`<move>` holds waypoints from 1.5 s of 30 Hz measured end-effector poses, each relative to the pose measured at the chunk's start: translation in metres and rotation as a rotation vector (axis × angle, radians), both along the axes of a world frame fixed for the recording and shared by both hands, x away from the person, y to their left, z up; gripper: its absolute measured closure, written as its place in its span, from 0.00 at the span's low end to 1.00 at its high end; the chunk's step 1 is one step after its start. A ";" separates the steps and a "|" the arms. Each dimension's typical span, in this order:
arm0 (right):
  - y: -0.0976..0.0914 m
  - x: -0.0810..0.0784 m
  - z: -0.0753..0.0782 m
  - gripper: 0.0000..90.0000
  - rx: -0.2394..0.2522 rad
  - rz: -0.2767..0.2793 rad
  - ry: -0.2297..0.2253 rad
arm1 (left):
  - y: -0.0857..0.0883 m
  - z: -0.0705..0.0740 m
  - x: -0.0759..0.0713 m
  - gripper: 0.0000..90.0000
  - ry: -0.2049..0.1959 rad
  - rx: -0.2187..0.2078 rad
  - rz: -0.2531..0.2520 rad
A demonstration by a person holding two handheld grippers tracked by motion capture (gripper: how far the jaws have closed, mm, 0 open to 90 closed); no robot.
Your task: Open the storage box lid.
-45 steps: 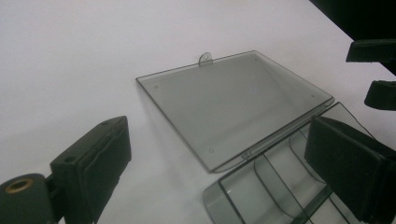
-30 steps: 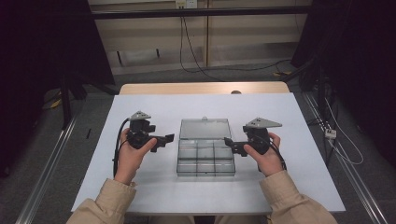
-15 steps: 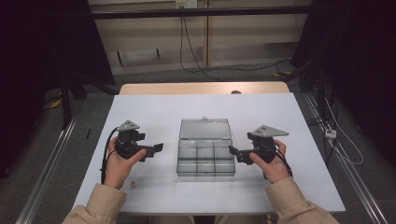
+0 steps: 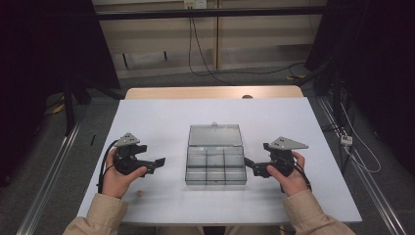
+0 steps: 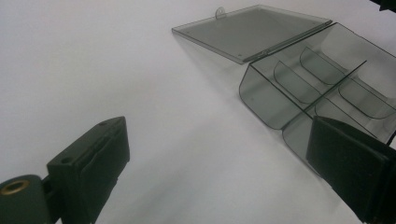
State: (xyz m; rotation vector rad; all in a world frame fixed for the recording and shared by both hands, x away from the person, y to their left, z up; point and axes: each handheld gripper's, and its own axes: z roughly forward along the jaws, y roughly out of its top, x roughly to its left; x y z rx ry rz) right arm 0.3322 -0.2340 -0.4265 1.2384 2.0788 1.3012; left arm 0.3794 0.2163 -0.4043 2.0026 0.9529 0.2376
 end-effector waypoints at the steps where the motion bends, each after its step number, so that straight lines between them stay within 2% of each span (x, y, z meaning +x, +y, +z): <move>1: -0.001 -0.001 -0.001 0.06 0.004 0.002 0.001 | 0.003 -0.001 -0.002 0.07 0.005 -0.006 -0.007; 11: -0.011 -0.010 -0.006 0.05 -0.003 0.001 -0.008 | 0.016 -0.004 -0.008 0.07 0.011 -0.008 -0.012; 15: -0.012 -0.013 -0.008 0.05 -0.004 0.009 -0.005 | 0.020 -0.004 -0.012 0.07 0.015 0.000 -0.034; 16: -0.013 -0.013 -0.008 0.05 -0.001 0.010 -0.003 | 0.022 -0.004 -0.013 0.07 0.006 0.004 -0.053; 22: -0.016 -0.017 -0.010 0.05 -0.009 0.012 -0.008 | 0.031 -0.004 -0.017 0.10 0.007 0.000 -0.039; 27: -0.021 -0.019 -0.012 0.06 0.017 0.005 0.004 | 0.035 -0.007 -0.021 0.14 0.006 0.007 -0.053; 33: -0.023 -0.020 -0.012 0.05 0.003 0.002 -0.006 | 0.039 -0.007 -0.025 0.18 0.004 0.021 -0.075; 36: -0.025 -0.019 -0.014 0.05 -0.003 0.000 -0.004 | 0.040 -0.007 -0.029 0.22 0.016 0.020 -0.099; 45: -0.026 -0.020 -0.015 0.06 -0.006 0.006 -0.007 | 0.042 -0.010 -0.033 0.29 0.027 0.038 -0.125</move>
